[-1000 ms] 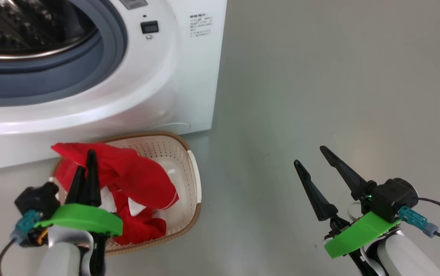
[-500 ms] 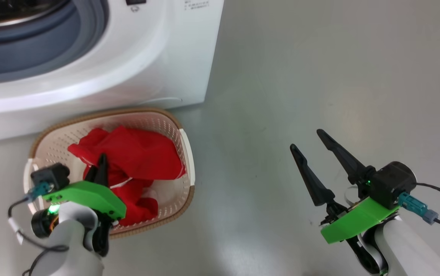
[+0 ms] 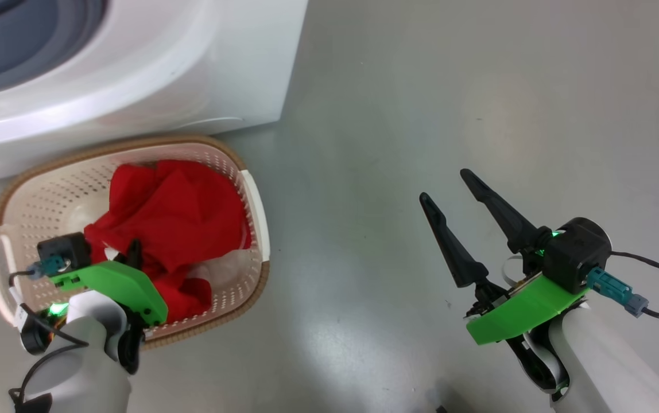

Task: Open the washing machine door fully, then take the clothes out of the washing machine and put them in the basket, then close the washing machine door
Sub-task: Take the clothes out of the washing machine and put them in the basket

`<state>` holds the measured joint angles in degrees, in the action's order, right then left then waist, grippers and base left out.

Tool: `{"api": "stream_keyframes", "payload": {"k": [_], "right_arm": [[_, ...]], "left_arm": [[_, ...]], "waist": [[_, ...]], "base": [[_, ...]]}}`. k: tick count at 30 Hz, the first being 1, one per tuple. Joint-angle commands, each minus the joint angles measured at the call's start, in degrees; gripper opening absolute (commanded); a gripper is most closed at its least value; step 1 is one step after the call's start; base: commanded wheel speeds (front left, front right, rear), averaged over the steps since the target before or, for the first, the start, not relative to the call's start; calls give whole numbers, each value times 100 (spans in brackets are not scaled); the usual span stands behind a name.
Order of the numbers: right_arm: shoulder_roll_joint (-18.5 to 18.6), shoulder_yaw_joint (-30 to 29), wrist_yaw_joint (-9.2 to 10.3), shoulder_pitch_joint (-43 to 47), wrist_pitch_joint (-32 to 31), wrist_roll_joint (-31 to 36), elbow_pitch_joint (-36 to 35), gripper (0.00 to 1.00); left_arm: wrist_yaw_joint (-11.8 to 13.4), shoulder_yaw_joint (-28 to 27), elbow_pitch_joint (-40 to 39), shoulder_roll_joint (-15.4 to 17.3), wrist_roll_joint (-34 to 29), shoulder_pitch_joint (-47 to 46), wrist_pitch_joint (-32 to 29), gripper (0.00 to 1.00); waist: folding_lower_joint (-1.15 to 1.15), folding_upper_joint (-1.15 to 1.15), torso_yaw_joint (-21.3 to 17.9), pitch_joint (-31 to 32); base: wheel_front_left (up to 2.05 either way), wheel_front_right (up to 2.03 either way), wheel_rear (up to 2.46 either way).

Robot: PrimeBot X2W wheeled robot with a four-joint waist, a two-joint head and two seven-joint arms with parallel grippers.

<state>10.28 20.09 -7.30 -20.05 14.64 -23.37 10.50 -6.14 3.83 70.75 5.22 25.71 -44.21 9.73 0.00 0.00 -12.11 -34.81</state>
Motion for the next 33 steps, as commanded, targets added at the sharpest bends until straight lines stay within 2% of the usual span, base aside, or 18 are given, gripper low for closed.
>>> {"api": "stream_keyframes", "payload": {"k": [1, 3, 4, 6, 7, 8, 18, 27, 33], "right_arm": [[5, 83, -19, 54, 36, -21, -83, 100], [-16, 49, -19, 49, 36, -18, -45, 100], [-27, 26, -19, 49, 36, -18, -26, 100], [-36, -19, -19, 44, 36, -4, 12, 100], [-38, -38, -19, 38, 36, 2, 34, 100], [-40, -68, -19, 33, 36, 15, 57, 100], [16, -429, -19, 34, 36, 134, 252, 100], [-122, -1020, -19, 146, 36, 371, 334, 100], [-273, -1334, -19, 274, 36, 513, 479, 100]], "left_arm": [[-29, -78, -8, 200, -36, 10, 63, 0], [-41, -54, 52, 199, -28, -17, 78, 0], [-44, -41, 68, 201, -31, -35, 117, 9], [-48, -18, 90, 197, -37, -73, 194, 44], [-51, -17, 92, 190, -30, -91, 244, 83], [-57, -15, 86, 176, -20, -104, 292, 100], [-127, -42, -429, 5, 230, 91, 518, 100], [-133, -174, -1923, -64, 314, 693, 525, 100], [-134, -234, -3066, -51, 65, 1261, 526, 100]], "waist": [[0, 0, -62, -66], [0, 0, -69, -73], [0, 0, -66, -70], [0, 0, -47, -50], [0, 0, -31, -28], [0, 0, -15, -1], [0, 0, 265, 437], [0, 0, 560, 848], [0, 0, 673, 1188]], "base": [[0, 0, 0], [0, 0, 0], [0, 0, 0], [0, 0, 0], [0, 0, 0], [0, 0, 0], [0, 0, 0], [0, 0, 0], [0, 0, 0]]}}
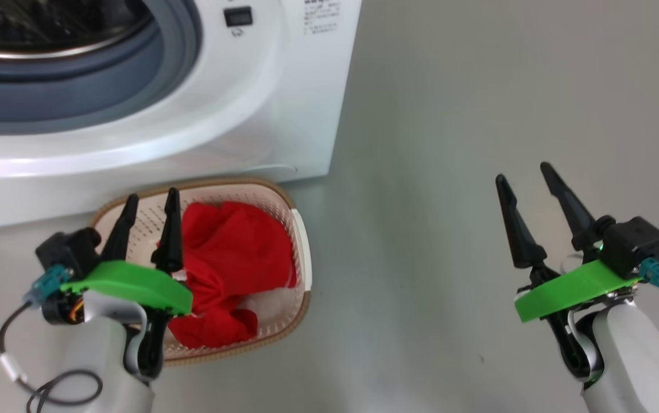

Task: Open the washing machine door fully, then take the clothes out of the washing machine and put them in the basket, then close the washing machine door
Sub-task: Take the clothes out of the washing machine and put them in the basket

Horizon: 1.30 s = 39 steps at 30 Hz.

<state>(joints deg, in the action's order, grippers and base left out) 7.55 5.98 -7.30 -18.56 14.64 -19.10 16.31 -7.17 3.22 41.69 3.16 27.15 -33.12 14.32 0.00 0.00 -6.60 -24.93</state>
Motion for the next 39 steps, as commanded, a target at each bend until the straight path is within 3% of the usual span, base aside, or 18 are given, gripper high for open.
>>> {"api": "stream_keyframes", "payload": {"k": [1, 7, 19, 30, 39], "right_arm": [[-14, 60, -19, 141, 36, 106, -71, 100], [-50, -60, -19, 229, 36, 181, 10, 100], [-33, -90, -19, 646, 36, 246, -59, 100], [13, -171, -19, 1172, 36, 450, -358, 100], [8, -340, -19, 1492, 36, 507, -465, 100]], "left_arm": [[-31, -217, -355, 159, -155, 244, 67, 100], [-22, -370, -1363, 148, -661, 820, 67, 100], [-10, -673, -2819, 33, -787, 1936, 67, 100], [1, -797, -2929, 14, -1208, 2606, 68, 100], [-6, -963, -3060, -8, -984, 2972, 68, 100]], "waist": [[0, 0, 131, 261], [0, 0, 161, 596], [0, 0, 168, 1433], [0, 0, 7, 2159], [0, 0, -46, 2428]], "base": [[0, 0, 0], [0, 0, 0], [0, 0, 0], [0, 0, 0], [0, 0, 0]]}}
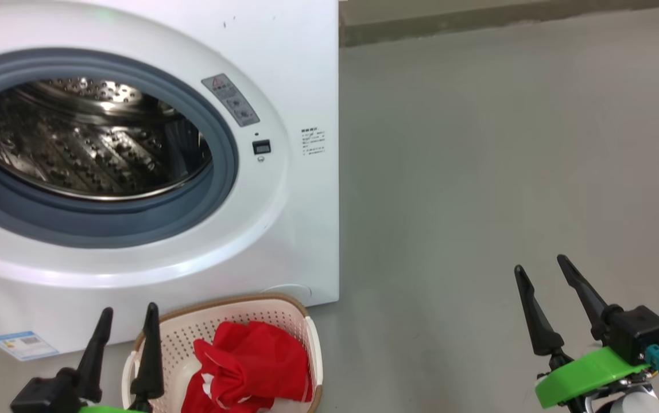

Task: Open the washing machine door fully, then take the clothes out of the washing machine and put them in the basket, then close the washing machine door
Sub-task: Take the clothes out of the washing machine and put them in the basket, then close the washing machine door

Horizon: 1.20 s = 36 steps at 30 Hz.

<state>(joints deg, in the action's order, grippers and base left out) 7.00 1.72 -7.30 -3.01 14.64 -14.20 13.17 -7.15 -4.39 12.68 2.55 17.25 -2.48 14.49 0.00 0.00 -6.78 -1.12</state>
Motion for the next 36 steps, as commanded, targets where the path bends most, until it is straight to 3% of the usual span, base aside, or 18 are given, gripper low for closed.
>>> {"api": "stream_keyframes", "payload": {"k": [1, 22, 36], "right_arm": [[61, 81, -19, -32, 36, 16, -171, 100], [37, 81, -19, 61, 36, 1, -147, 100], [28, 14, -19, 12, 36, 10, -177, 100]], "left_arm": [[-9, -214, -208, 51, -1, -50, 51, 100], [125, -341, -544, 42, -438, 137, 51, 100], [154, -234, -549, 38, -428, 108, 51, 100]], "waist": [[0, 0, -32, 58], [0, 0, -31, 60], [0, 0, 54, -52]], "base": [[0, 0, 0], [-8, 5, 2], [-155, 146, 9]]}}
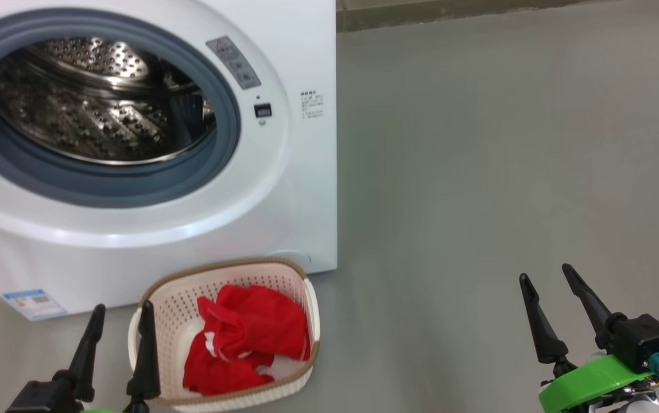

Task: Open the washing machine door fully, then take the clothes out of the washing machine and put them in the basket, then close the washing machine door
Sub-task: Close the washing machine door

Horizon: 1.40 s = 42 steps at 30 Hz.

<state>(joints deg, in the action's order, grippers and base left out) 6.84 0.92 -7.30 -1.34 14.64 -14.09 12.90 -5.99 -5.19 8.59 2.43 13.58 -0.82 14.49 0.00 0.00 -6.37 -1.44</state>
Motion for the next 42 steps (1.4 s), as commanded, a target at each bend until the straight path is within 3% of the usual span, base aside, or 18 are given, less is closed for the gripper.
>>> {"api": "stream_keyframes", "payload": {"k": [1, 11, 27, 35, 42], "right_arm": [[43, 89, -19, -161, 36, -6, -154, 100], [55, 112, -19, -204, 36, -38, -116, 100], [93, 170, -19, -135, 36, -63, -95, 100], [150, 255, -19, -120, 36, -86, -159, 100], [202, 376, -19, -117, 36, -126, -189, 100]], "left_arm": [[37, -150, -154, 50, -48, -70, 51, 100], [23, -68, -317, 54, -152, -68, 51, 100], [104, -14, -333, 49, -143, -18, 51, 100], [266, -38, -461, 47, -100, -42, 51, 100], [363, -151, -566, 46, -76, -25, 51, 100]], "waist": [[0, 0, 19, -38], [0, 0, 59, -136], [0, 0, 127, -41], [0, 0, 437, -47], [0, 0, 930, 49]], "base": [[-199, 168, 31], [-113, 104, 9], [-4, 4, 0], [0, 0, 0], [0, 0, 0]]}}
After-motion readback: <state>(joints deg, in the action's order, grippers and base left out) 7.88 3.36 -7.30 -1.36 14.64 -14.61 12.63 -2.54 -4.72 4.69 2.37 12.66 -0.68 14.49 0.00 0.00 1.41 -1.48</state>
